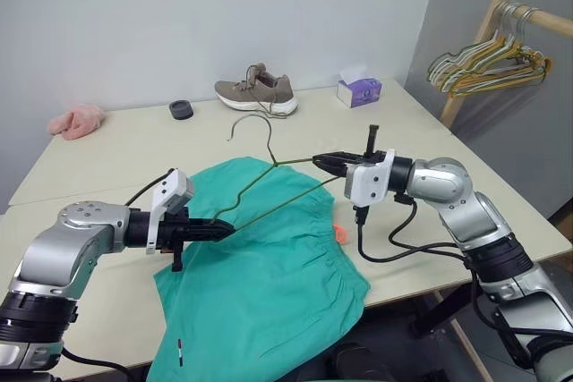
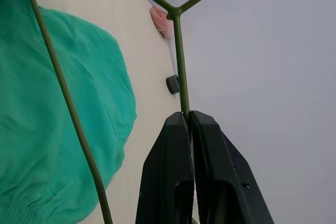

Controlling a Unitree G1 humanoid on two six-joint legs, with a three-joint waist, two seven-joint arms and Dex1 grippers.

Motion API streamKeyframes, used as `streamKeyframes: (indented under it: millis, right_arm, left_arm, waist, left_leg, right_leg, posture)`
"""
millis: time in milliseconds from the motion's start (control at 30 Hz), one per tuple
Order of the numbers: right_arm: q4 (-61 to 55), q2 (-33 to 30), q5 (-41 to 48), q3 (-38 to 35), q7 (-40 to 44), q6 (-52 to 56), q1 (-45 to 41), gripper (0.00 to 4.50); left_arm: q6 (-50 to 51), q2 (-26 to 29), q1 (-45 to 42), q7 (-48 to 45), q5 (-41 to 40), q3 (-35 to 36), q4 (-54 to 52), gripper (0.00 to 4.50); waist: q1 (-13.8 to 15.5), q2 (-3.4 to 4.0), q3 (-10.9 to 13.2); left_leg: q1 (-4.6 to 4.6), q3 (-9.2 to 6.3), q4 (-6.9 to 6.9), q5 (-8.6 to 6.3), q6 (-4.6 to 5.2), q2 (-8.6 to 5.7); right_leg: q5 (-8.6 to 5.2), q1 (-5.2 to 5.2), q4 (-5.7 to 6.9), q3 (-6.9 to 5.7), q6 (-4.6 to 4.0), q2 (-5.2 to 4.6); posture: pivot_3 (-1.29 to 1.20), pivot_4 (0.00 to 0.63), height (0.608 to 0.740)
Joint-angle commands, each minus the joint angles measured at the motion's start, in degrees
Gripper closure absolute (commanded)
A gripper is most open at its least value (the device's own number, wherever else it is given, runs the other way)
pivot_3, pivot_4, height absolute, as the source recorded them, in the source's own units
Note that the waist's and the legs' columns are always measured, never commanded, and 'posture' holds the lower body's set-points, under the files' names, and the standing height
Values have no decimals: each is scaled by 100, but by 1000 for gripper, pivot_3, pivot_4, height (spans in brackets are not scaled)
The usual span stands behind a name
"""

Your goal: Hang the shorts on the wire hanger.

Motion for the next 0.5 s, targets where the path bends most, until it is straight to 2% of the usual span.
streamKeyframes:
  millis: [33,133,233,333,500]
  right_arm:
    - [-344,-4,149,-29,148,35,34,4500]
    - [-490,-66,306,-12,347,139,153,4500]
    - [-701,-164,518,-99,530,406,259,3740]
    - [-917,-380,731,-230,810,773,382,2692]
    - [-1476,-884,1577,-666,1282,2370,643,948]
  left_arm:
    - [-7,-17,-90,49,-81,130,-198,4485]
    - [-8,-7,-71,95,-58,151,-228,4485]
    - [-54,57,5,145,6,163,-277,4500]
    - [-189,139,87,176,145,141,-342,4500]
    - [-662,323,101,157,489,191,-319,4500]
  waist:
    - [1,0,0]
    - [5,0,0]
    - [1,0,0]
    - [9,1,1]
    - [22,1,3]
  left_leg:
    - [0,0,0,0,0,0]
    - [0,-1,0,0,0,0]
    - [0,0,0,0,0,1]
    - [-1,-1,-1,0,-1,3]
    - [-1,-1,0,-1,-1,3]
  right_leg:
    - [0,0,0,0,0,0]
    - [0,0,0,-1,0,0]
    - [0,0,-1,0,0,0]
    - [0,0,-1,-2,0,1]
    - [-1,0,-3,-3,-1,1]
  posture:
    - [-250,0,740]
    - [-251,0,740]
    - [-250,0,740]
    - [-250,0,740]
    - [-255,0,740]
